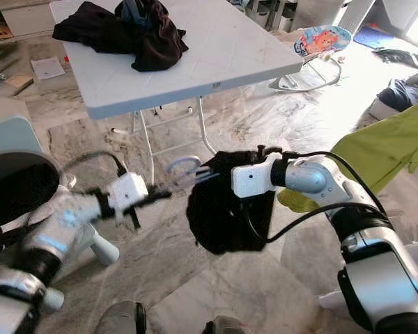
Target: Hang hanger
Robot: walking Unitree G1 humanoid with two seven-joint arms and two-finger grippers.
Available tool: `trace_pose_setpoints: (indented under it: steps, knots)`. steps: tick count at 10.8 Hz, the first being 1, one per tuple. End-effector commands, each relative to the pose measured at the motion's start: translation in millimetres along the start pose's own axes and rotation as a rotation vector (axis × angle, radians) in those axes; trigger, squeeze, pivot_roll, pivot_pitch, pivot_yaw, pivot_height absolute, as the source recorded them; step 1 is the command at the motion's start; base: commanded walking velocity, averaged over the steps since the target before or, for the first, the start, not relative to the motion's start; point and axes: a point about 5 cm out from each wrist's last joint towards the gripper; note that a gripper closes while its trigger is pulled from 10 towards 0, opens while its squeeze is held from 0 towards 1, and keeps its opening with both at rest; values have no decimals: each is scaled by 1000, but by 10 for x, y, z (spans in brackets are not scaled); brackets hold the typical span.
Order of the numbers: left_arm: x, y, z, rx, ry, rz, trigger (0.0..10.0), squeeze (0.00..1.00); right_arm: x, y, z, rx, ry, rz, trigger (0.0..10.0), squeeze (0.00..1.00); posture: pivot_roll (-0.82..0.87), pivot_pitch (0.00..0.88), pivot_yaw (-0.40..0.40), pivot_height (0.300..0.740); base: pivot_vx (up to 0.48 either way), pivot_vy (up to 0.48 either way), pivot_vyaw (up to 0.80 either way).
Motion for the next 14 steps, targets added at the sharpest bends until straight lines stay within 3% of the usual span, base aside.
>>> trace_pose_setpoints:
  steps: [1, 3, 6, 11, 13, 14]
  knots:
    - [-13, 30, 82, 45, 4, 27, 0, 0, 92, -11, 9, 6, -29, -30, 10000, 1000, -78, 25, -103, 740, 0, 0, 0]
    - [98, 66, 42, 58, -31, 45, 0, 0, 138, -8, 10, -2, -61, -73, 10000, 1000, -78, 25, -104, 740, 0, 0, 0]
    - [146, 68, 19, 63, -52, 86, 0, 0, 175, -4, 8, -7, -81, -105, 10000, 1000, -78, 27, -106, 740, 0, 0, 0]
    - [69, 53, -5, 30, -26, 152, 0, 0, 246, -18, 10, -9, -106, -158, 10000, 1000, -75, 28, -105, 740, 0, 0, 0]
    - [-43, 8, -52, -18, 8, 274, 0, 0, 274, -80, -90, -90, -68, -240, 10000, 1000, -72, 30, -109, 740, 0, 0, 0]
    - [-122, -27, -32, -3, 2, 339, 0, 0, 239, -141, -197, -165, 7, -306, 10000, 686, -68, 33, -109, 740, 0, 0, 0]
Point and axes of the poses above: a point about 5 cm out from each wrist's last joint towards the gripper, its own y axis pointing out of the wrist towards the gripper, its own z axis along the axis of the wrist's last joint, x = y × z, and after that the axes turned 4 degrees about -y, right-handed
